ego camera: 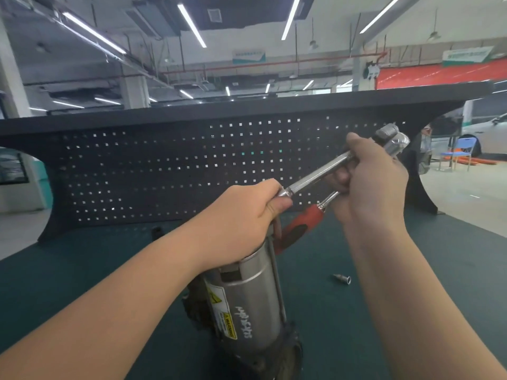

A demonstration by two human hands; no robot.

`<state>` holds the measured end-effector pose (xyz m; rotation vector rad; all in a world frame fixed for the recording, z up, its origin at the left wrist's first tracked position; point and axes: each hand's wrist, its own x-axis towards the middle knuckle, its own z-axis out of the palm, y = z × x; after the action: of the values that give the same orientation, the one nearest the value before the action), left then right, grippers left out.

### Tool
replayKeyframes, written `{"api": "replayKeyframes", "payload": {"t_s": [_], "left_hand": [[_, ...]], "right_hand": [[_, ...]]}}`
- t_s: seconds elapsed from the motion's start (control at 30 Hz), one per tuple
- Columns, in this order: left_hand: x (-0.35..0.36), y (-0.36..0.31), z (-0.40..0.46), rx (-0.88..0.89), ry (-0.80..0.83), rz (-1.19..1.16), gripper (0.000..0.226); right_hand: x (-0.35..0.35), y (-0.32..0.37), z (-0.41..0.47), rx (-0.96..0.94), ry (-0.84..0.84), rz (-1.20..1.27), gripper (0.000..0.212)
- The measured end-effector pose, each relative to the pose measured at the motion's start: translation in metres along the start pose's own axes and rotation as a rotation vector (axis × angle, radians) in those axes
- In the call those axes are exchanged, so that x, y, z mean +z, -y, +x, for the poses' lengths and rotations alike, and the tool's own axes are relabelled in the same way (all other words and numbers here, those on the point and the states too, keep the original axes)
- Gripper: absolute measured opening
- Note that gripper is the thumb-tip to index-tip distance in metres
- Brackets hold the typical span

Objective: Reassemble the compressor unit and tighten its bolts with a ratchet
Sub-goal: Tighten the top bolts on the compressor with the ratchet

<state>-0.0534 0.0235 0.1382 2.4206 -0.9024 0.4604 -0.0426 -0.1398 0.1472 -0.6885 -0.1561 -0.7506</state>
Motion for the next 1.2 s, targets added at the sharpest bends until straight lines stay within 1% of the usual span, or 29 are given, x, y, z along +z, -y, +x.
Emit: {"api": "replayKeyframes", "payload": {"t_s": [0.07,0.13,0.17,0.2,0.23,0.27,0.3,0.33,0.37,0.4,0.43,0.5,0.57,0.6,0.67,0.7,0.73,0.8,0.87,0.9,0.93,1.0,1.07,1.13,1.17,1.2], "left_hand": [[0.0,0.0,0.0,0.005,0.005,0.002,0.03],[0.0,0.0,-0.002,0.005,0.001,-0.012,0.03],[0.0,0.0,-0.003,0.007,-0.001,-0.018,0.03],[0.0,0.0,-0.004,0.01,0.0,-0.024,0.029],[-0.001,0.0,-0.006,0.012,0.002,-0.035,0.028],[-0.002,0.001,-0.007,0.01,0.004,-0.054,0.027],[-0.004,0.001,-0.009,0.003,0.001,-0.074,0.026],[-0.006,0.002,-0.01,-0.005,-0.001,-0.087,0.026],[-0.007,0.002,-0.01,-0.009,-0.003,-0.089,0.025],[-0.006,0.002,-0.009,-0.01,-0.001,-0.083,0.025],[-0.006,0.0,-0.008,-0.008,0.005,-0.077,0.024],[-0.003,-0.004,-0.005,0.002,0.024,-0.077,0.021],[-0.001,-0.007,-0.004,0.016,0.036,-0.104,0.018],[-0.001,-0.008,-0.004,0.021,0.036,-0.127,0.016],[-0.002,-0.008,-0.004,0.016,0.028,-0.161,0.011],[-0.002,-0.007,-0.004,0.003,0.028,-0.165,0.009],[-0.002,-0.005,-0.003,-0.013,0.031,-0.165,0.007],[-0.001,-0.002,-0.002,-0.031,0.035,-0.178,0.005],[0.0,0.0,-0.001,-0.036,0.031,-0.219,0.005],[0.0,0.001,-0.001,-0.039,0.025,-0.249,0.005],[-0.001,0.0,-0.001,-0.043,0.016,-0.284,0.006],[-0.002,0.0,-0.002,-0.05,-0.002,-0.362,0.011],[-0.003,-0.001,-0.003,-0.074,-0.014,-0.446,0.016],[-0.003,0.0,-0.003,-0.105,-0.024,-0.528,0.019],[-0.002,0.001,-0.003,-0.118,-0.025,-0.558,0.02],[-0.002,0.001,-0.003,-0.126,-0.022,-0.577,0.02]], "right_hand": [[0.001,0.002,-0.004,-0.044,0.076,-0.003,0.028],[0.002,0.0,-0.003,-0.057,0.083,-0.022,0.028],[0.0,0.002,0.003,-0.024,0.015,-0.02,0.023],[-0.006,0.005,0.012,0.009,-0.099,-0.02,0.018],[-0.014,0.009,0.026,0.028,-0.23,-0.042,0.016],[-0.029,0.016,0.042,0.024,-0.344,-0.089,0.019],[-0.044,0.025,0.059,0.015,-0.402,-0.16,0.024],[-0.06,0.033,0.076,0.016,-0.417,-0.267,0.025],[-0.077,0.039,0.092,0.035,-0.398,-0.405,0.024],[-0.09,0.04,0.106,0.086,-0.354,-0.564,0.021],[-0.097,0.036,0.114,0.176,-0.276,-0.717,0.021],[-0.102,0.01,0.113,0.438,-0.058,-0.973,0.023],[-0.098,-0.029,0.1,0.633,0.176,-1.294,0.022],[-0.097,-0.049,0.094,0.693,0.293,-1.485,0.021],[-0.094,-0.086,0.084,0.735,0.537,-1.83,0.024],[-0.092,-0.102,0.08,0.755,0.656,-1.937,0.027],[-0.092,-0.116,0.075,0.79,0.729,-1.989,0.027],[-0.09,-0.137,0.064,0.824,0.801,-2.048,0.028],[-0.094,-0.15,0.056,0.736,0.833,-2.092,0.036],[-0.097,-0.154,0.051,0.684,0.823,-2.097,0.038],[-0.097,-0.154,0.046,0.667,0.769,-2.076,0.039],[-0.1,-0.154,0.043,0.618,0.73,-2.047,0.039],[-0.103,-0.15,0.041,0.637,0.68,-1.978,0.042],[-0.099,-0.138,0.042,0.682,0.625,-1.896,0.054],[-0.095,-0.128,0.043,0.658,0.616,-1.83,0.062],[-0.09,-0.117,0.045,0.639,0.525,-1.713,0.067]]}}
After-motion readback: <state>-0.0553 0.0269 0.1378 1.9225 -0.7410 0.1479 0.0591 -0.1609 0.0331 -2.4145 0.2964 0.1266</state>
